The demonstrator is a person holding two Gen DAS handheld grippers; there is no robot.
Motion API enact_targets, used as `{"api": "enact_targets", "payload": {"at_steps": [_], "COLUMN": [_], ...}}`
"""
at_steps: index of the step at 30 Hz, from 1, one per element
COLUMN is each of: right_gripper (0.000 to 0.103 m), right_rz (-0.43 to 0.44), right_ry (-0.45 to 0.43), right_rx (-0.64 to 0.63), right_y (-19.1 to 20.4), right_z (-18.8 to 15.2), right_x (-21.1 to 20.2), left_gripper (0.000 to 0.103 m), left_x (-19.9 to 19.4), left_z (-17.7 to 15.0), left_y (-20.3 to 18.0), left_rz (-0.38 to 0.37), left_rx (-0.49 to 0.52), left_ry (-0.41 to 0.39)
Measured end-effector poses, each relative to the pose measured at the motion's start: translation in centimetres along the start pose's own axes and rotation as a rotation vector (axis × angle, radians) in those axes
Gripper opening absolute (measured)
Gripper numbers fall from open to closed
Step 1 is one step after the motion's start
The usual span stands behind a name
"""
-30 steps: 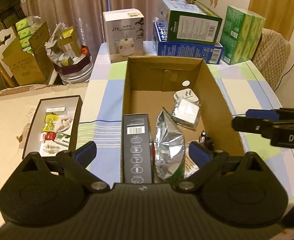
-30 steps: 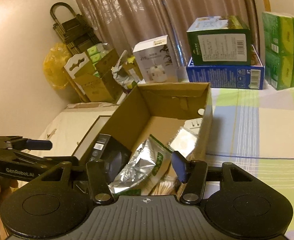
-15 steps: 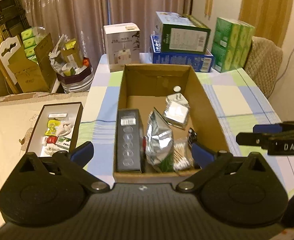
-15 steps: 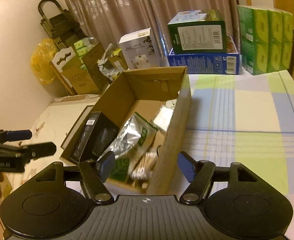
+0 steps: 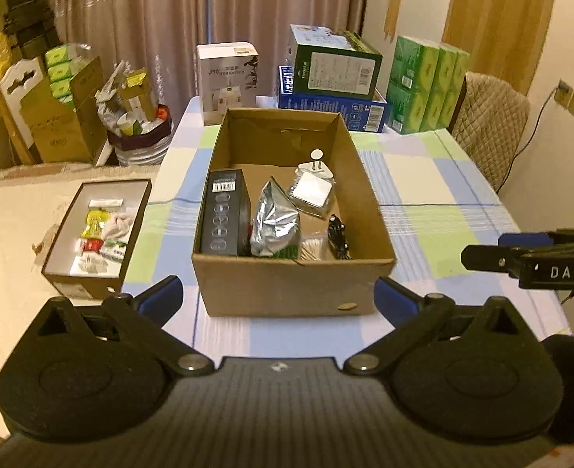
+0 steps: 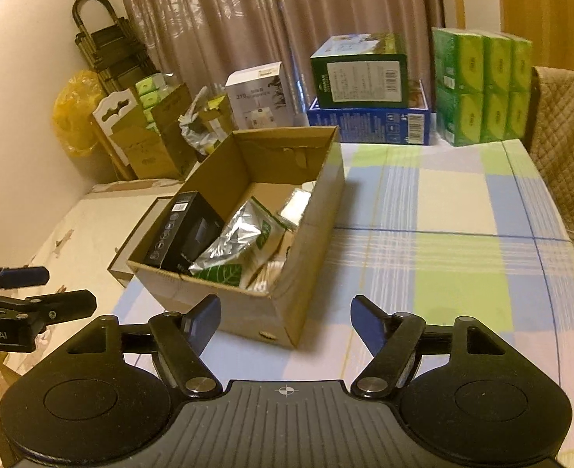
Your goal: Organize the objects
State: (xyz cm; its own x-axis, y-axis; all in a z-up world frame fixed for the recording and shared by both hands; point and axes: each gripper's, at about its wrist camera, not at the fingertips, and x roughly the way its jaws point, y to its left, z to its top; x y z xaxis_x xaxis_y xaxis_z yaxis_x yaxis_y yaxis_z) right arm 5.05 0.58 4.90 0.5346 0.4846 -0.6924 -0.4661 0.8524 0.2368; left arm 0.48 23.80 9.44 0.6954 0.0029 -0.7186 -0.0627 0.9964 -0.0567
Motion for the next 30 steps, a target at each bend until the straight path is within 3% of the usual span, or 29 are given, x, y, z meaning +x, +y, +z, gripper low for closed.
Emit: {"api": "enact_targets", "payload": {"at_steps": [12, 30], "right_gripper": [0.072, 0.072], "right_rz": [-0.023, -0.060], "right_ry": [-0.020, -0.001], "right_rx": [0.028, 0.027], "right_y": [0.7, 0.8], "right_z": [-2.9, -4.6], "right_x": [-2.3, -1.8], "left_gripper": [0.102, 0.102], "left_x": [-2.3, -0.9], "left_z": [-3.1, -4.0], "left_y": [-1.1, -1.8], "left_rz": [0.041, 0.055], "left_rx": [-0.033, -0.029], "left_ry": [-0.018, 0.016]}}
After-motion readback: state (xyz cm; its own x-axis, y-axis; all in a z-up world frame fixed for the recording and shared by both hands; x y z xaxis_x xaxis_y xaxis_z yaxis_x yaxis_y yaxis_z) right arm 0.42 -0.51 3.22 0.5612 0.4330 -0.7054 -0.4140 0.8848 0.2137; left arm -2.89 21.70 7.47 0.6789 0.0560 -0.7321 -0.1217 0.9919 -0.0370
